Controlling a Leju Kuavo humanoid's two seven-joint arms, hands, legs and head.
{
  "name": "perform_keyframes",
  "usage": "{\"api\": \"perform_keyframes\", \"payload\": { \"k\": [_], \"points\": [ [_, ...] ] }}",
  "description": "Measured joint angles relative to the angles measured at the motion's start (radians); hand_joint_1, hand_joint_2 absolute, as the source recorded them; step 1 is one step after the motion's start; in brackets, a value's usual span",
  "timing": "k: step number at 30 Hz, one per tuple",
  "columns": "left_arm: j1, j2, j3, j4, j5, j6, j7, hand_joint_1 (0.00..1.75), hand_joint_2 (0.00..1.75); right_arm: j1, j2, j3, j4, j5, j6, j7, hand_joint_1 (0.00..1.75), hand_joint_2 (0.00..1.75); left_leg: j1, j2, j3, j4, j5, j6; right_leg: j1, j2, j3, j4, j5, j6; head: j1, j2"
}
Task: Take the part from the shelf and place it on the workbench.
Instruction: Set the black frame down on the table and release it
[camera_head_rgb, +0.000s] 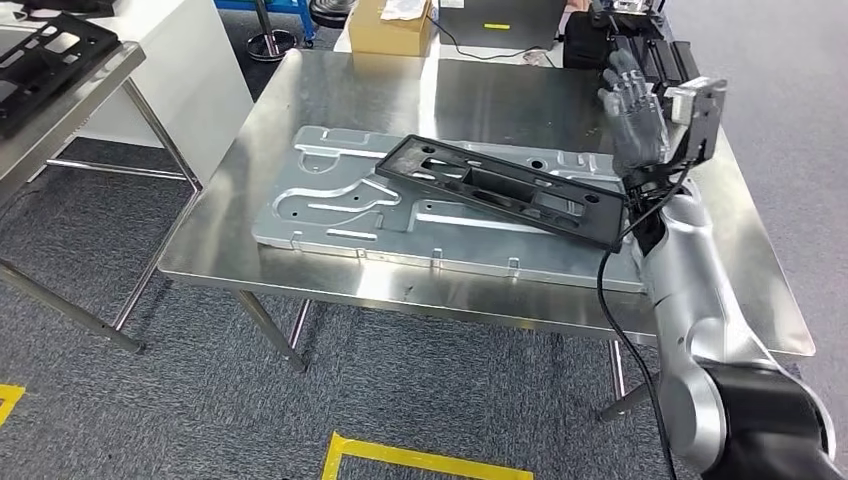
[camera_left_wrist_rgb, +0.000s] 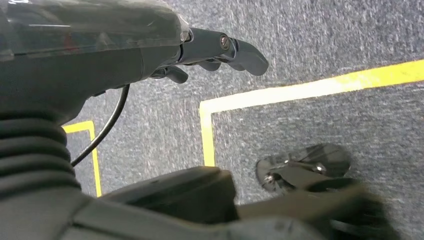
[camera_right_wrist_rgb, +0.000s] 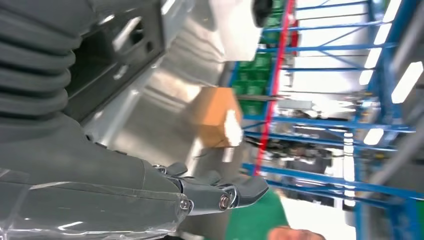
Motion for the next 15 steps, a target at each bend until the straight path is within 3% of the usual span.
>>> {"api": "perform_keyframes", "payload": {
  "k": [3,5,7,9,10,11,12,15],
  "points": [
    [0.006,-0.002,0.01,0.0,0.011,-0.002,0.004,0.0,0.0,0.149,0.014,0.032,-0.177,-0.047,-0.024,-0.029,0.0,0.0,-0.004,-0.003,0.018,-0.044,0.014,0.008,0.0,-0.009,0.003,-0.005,0.004,0.013,0.002,0.0],
    [0.013,-0.004,0.017,0.001,0.016,-0.003,0.006,0.0,0.0,0.252,0.029,0.076,-0.29,-0.057,-0.046,-0.046,0.0,0.0,0.0,0.0,0.021,-0.059,0.027,0.016,-0.002,-0.008,0.0,0.004,-0.01,0.023,0.002,0.0],
    [0.011,-0.007,0.021,0.001,0.018,-0.002,0.008,0.0,0.0,0.324,0.042,0.12,-0.376,-0.047,-0.067,-0.049,0.0,0.0,0.003,0.006,0.015,-0.074,0.043,0.024,-0.005,-0.005,-0.025,0.072,-0.075,0.031,0.004,0.0],
    [0.01,-0.009,0.024,0.001,0.021,-0.001,0.009,0.0,0.0,0.381,0.056,0.156,-0.445,-0.026,-0.089,-0.046,0.0,0.0,0.003,0.007,-0.001,-0.076,0.055,0.026,-0.009,-0.003,-0.061,0.191,-0.157,0.038,0.006,0.0],
    [0.012,-0.009,0.026,0.001,0.023,-0.001,0.01,0.0,0.0,0.406,0.064,0.173,-0.473,-0.017,-0.099,-0.042,0.0,0.0,0.004,0.007,-0.01,-0.076,0.062,0.025,-0.011,-0.003,-0.068,0.233,-0.179,0.041,0.007,0.0],
    [0.015,-0.009,0.028,0.001,0.025,0.0,0.01,0.0,0.0,0.426,0.072,0.189,-0.496,-0.01,-0.107,-0.038,0.0,0.0,0.005,0.007,-0.02,-0.075,0.069,0.022,-0.014,-0.003,-0.059,0.243,-0.181,0.044,0.007,0.0],
    [0.016,-0.01,0.03,0.001,0.026,0.0,0.011,0.0,0.0,0.442,0.08,0.204,-0.513,-0.006,-0.113,-0.034,0.0,0.0,0.006,0.007,-0.031,-0.073,0.076,0.019,-0.018,-0.003,-0.032,0.216,-0.166,0.047,0.007,0.0],
    [0.015,-0.01,0.034,0.001,0.028,0.001,0.011,0.0,0.0,0.462,0.094,0.236,-0.55,-0.003,-0.125,-0.03,0.0,0.0,0.008,0.006,-0.06,-0.062,0.097,0.003,-0.022,-0.001,0.094,0.035,-0.114,0.048,0.006,0.0]
  ]
}}
